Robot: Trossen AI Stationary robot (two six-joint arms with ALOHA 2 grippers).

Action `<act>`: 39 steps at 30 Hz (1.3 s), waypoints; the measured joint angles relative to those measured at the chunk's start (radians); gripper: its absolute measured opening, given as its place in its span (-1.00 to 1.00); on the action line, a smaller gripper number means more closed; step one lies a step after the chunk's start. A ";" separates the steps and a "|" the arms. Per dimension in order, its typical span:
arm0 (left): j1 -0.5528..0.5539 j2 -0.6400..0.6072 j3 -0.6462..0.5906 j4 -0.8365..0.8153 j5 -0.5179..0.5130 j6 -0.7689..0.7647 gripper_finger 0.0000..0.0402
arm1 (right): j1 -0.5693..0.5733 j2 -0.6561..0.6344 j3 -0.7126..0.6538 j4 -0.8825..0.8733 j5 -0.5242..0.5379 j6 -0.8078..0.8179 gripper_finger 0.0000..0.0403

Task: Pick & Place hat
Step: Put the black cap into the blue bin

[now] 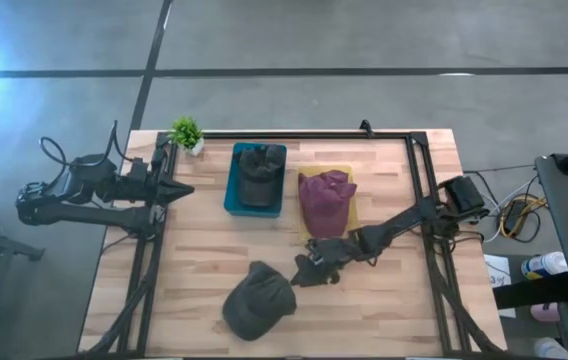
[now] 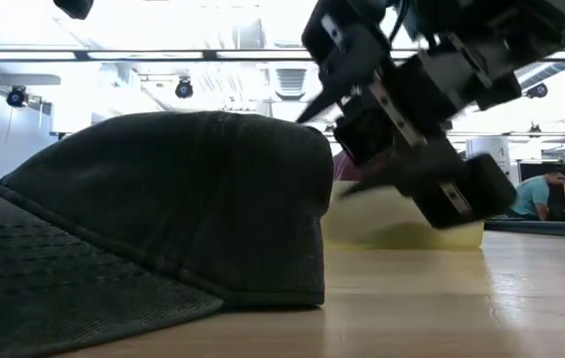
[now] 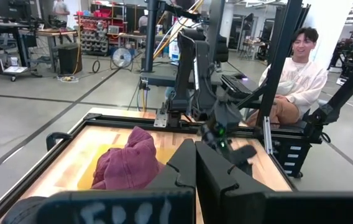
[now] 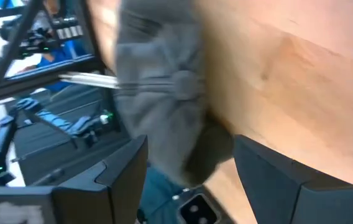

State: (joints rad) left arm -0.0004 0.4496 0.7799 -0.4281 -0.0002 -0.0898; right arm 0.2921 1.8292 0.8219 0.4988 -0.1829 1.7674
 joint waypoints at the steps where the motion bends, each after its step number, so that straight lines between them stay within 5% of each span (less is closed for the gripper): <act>1: 0.000 0.000 0.000 0.000 0.000 0.000 -1.00 | 0.006 0.014 -0.002 0.007 0.000 0.003 0.14; 15: 0.000 0.000 0.000 0.000 0.000 0.000 -1.00 | 0.009 0.241 0.098 0.314 0.000 -0.005 0.15; 26: 0.000 0.010 0.000 -0.004 0.000 0.000 -1.00 | -0.071 0.338 0.270 0.290 -0.042 -0.189 0.10; 39: 0.000 0.023 0.000 -0.017 0.000 0.000 -1.00 | -0.158 0.328 0.539 -0.228 -0.404 -0.579 -0.90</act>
State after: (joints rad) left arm -0.0005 0.4725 0.7799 -0.4446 -0.0002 -0.0899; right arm 0.1336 2.1567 1.3605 0.2709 -0.5874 1.1888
